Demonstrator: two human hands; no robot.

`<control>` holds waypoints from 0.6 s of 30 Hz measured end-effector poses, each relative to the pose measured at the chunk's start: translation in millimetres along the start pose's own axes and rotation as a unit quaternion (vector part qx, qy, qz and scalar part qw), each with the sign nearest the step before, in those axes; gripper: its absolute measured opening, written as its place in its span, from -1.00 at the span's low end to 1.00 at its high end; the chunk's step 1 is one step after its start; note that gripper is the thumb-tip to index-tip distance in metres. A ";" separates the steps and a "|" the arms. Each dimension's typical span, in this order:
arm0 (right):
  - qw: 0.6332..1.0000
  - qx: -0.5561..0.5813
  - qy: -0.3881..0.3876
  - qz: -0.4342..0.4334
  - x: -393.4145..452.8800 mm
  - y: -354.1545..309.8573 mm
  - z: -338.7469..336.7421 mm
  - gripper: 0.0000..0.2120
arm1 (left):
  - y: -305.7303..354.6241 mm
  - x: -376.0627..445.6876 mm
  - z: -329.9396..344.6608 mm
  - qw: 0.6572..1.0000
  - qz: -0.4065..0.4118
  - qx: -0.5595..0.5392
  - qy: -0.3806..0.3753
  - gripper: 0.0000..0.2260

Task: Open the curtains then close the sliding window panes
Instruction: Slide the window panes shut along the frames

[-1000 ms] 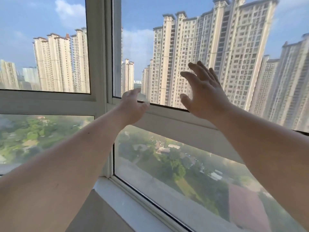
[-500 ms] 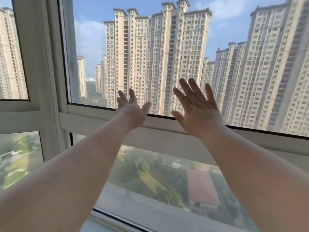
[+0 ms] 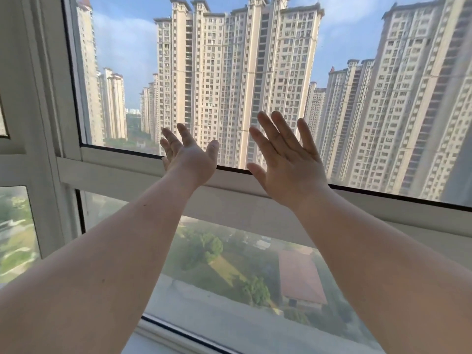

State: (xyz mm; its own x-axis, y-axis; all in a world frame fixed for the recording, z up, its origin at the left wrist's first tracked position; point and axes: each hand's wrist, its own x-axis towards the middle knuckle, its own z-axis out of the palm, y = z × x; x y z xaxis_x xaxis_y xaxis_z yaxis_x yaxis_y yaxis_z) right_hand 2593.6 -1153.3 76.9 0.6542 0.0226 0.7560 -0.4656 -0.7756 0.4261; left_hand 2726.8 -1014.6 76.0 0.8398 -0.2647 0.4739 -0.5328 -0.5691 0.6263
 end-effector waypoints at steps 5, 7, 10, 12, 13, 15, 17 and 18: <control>1.000 0.001 -0.003 0.017 -25.1 33.2 -3.4 -0.38 | 34.0 -25.2 21.1 1.000 0.007 -0.019 0.005 -0.28; 0.999 0.015 0.019 0.026 -39.5 48.2 -6.0 -0.39 | 49.9 -38.6 29.6 0.999 0.019 -0.028 -0.001 -0.28; 0.992 0.057 0.096 0.060 -62.7 66.0 -8.7 -0.46 | 73.9 -60.0 40.9 0.998 0.045 -0.030 -0.024 -0.30; 0.984 0.075 0.133 0.097 -72.6 74.9 -12.5 -0.51 | 92.3 -75.8 48.4 0.996 0.065 -0.036 -0.049 -0.32; 0.980 0.083 0.146 0.110 -74.3 77.3 -14.6 -0.53 | 100.7 -83.3 50.5 0.994 0.075 -0.044 -0.065 -0.33; 0.976 0.089 0.167 0.106 -74.8 78.9 -20.1 -0.55 | 113.7 -98.1 51.2 0.988 0.104 -0.057 -0.100 -0.38; 0.976 0.094 0.179 0.085 -74.1 78.9 -25.7 -0.54 | 118.3 -110.1 45.2 0.978 0.152 -0.069 -0.122 -0.39; 0.976 0.098 0.178 0.078 -73.0 78.2 -27.7 -0.52 | 116.8 -112.3 39.3 0.974 0.179 -0.080 -0.114 -0.40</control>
State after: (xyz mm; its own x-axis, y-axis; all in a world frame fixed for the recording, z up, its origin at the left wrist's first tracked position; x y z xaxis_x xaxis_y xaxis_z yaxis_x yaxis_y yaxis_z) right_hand 2492.8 -1198.1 68.9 0.3196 0.0847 0.9438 -0.3972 -0.8923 0.2146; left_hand 2574.3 -1081.9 71.6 0.5889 -0.6002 0.5413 -0.7897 -0.2846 0.5435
